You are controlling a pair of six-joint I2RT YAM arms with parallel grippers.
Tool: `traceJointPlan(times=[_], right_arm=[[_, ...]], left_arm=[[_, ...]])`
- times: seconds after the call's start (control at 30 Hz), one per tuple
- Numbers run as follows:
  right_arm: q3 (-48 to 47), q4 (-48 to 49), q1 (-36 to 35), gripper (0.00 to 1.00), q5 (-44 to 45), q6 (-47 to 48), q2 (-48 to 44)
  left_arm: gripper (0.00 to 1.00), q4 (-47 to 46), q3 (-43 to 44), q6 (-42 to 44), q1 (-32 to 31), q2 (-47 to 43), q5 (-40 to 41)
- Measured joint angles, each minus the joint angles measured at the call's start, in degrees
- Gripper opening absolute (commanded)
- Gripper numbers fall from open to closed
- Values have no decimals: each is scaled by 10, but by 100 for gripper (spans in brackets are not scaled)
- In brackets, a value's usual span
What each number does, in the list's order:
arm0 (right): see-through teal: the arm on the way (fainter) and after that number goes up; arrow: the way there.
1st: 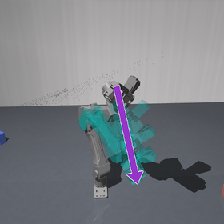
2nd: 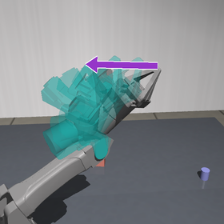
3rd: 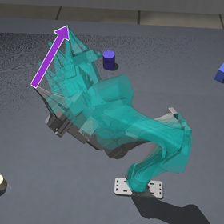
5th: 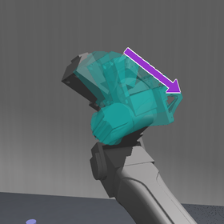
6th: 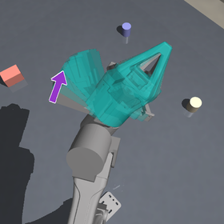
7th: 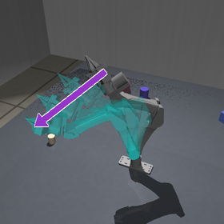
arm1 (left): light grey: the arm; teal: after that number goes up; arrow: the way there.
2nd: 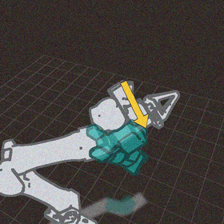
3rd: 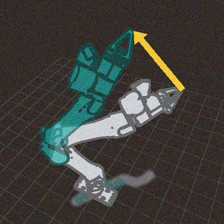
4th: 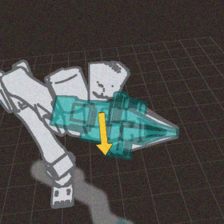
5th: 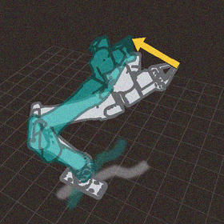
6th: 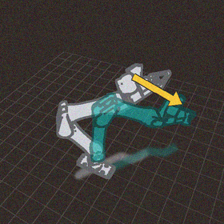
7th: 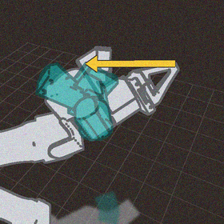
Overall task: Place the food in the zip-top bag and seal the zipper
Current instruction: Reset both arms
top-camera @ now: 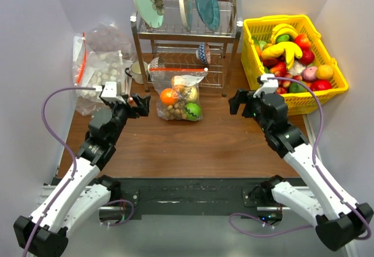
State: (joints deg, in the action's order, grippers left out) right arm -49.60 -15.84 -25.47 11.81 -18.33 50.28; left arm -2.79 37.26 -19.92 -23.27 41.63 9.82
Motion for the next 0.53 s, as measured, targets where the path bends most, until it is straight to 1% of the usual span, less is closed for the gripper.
traceJointPlan(times=[0.2,0.53], right_arm=[[52,-8,0,99,49,-50,-35],[55,-59,0,99,73,-72,-31]], left_arm=[[100,14,-60,-13,0,-39,-4],[100,4,-66,-31,0,-51,-16]])
